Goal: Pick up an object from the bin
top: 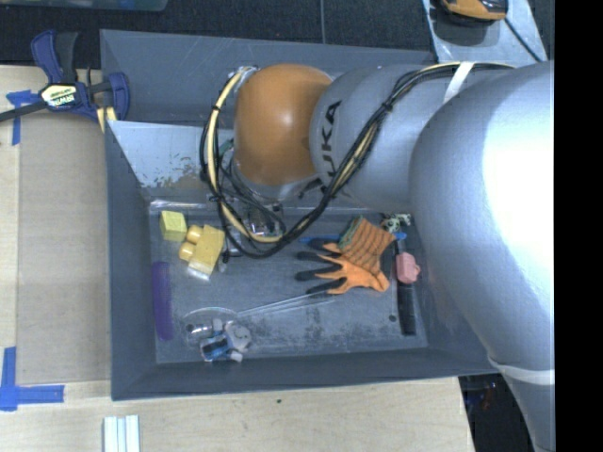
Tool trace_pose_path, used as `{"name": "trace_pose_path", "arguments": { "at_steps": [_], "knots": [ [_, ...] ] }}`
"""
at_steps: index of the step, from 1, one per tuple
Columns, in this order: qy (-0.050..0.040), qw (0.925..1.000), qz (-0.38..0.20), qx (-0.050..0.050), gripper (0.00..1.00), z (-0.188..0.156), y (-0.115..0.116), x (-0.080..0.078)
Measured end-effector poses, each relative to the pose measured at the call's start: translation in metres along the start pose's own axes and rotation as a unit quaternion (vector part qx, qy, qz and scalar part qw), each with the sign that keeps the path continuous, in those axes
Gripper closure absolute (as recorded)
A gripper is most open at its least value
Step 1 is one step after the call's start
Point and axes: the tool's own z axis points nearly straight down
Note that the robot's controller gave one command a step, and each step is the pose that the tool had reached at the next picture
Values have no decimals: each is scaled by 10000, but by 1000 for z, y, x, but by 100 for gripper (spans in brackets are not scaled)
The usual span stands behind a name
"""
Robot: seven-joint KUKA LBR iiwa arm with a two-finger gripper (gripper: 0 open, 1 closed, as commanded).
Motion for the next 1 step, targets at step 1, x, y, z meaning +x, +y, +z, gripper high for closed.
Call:
{"name": "trace_pose_path", "arguments": {
  "at_steps": [1],
  "knots": [
    [12,9980,634,1,0,16,9,1]
  ]
}}
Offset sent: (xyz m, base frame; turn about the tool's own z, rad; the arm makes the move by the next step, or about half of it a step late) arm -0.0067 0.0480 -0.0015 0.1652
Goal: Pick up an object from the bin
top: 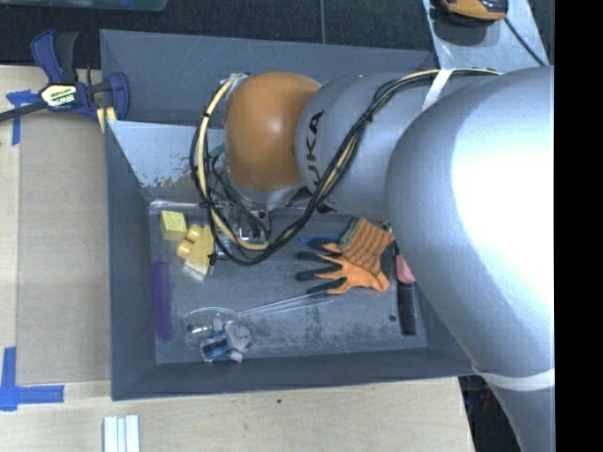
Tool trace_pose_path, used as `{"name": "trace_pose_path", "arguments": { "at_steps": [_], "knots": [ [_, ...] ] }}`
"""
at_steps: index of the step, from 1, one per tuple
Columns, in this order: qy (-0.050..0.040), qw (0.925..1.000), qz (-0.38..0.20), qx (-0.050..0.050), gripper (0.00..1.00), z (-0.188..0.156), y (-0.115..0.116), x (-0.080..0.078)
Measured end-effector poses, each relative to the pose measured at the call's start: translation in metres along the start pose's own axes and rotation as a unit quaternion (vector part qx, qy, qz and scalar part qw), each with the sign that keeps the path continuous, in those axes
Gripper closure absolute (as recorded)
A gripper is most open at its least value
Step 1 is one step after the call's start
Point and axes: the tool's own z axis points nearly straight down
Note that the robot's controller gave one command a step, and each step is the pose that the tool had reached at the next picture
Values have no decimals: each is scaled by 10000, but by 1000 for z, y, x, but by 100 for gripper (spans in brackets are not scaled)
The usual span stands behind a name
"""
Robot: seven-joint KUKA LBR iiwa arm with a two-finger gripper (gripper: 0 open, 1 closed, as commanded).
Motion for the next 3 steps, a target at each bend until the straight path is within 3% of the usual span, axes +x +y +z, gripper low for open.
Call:
{"name": "trace_pose_path", "arguments": {
  "at_steps": [1,2,3],
  "knots": [
    [-6,9999,167,-17,0,-15,41,6],
    [-17,9965,837,1,0,13,12,-2],
    [-24,9909,1348,-26,100,13,62,-10]
  ]
}}
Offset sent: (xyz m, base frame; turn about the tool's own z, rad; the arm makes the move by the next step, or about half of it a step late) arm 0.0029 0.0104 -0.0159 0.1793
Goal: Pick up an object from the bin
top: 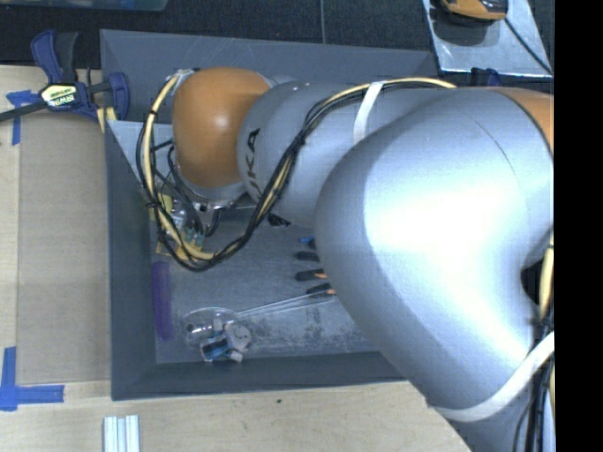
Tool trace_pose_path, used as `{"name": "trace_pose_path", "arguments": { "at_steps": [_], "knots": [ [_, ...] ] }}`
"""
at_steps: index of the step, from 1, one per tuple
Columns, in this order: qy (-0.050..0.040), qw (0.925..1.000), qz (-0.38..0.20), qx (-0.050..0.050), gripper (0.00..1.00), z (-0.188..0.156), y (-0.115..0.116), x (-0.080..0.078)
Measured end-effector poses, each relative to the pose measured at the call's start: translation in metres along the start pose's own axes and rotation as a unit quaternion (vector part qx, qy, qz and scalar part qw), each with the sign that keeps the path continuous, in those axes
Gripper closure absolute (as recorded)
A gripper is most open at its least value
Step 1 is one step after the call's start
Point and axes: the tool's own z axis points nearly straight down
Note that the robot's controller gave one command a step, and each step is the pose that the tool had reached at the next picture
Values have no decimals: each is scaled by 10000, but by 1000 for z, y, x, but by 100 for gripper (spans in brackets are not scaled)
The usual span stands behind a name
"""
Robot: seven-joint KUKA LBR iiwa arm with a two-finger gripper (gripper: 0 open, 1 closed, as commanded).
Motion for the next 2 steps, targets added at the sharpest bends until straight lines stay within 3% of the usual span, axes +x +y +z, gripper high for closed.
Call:
{"name": "trace_pose_path", "arguments": {
  "at_steps": [1,2],
  "knots": [
    [0,10000,0,0,100,0,0,0],
    [17,10000,3,14,100,-28,-1,0]
  ]
}}
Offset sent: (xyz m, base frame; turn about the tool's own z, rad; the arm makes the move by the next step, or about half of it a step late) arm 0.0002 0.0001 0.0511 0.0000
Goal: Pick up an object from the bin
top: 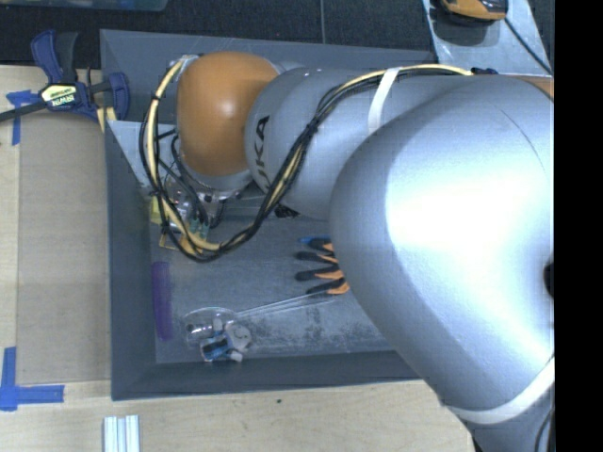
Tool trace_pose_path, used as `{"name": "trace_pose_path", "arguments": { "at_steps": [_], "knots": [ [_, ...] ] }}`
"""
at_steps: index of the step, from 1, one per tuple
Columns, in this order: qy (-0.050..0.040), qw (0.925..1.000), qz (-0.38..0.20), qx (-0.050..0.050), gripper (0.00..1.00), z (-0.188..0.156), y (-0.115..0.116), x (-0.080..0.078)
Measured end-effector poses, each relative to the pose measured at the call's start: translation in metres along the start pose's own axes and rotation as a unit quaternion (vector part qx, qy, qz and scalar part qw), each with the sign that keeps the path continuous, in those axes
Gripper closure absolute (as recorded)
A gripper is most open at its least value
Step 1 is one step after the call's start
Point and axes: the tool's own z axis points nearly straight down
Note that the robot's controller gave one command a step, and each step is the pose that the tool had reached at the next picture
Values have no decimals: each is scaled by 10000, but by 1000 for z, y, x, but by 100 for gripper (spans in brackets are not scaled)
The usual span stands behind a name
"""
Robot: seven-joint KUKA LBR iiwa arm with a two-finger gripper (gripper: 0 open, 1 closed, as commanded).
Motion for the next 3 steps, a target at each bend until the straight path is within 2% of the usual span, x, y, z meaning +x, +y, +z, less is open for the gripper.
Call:
{"name": "trace_pose_path", "arguments": {
  "at_steps": [1,2,3],
  "knots": [
    [-20,10000,1,-16,100,-25,1,-1],
    [1,10000,0,-2,100,-59,0,-1],
    [-38,10000,-2,-30,100,-89,1,-3]
  ]
}}
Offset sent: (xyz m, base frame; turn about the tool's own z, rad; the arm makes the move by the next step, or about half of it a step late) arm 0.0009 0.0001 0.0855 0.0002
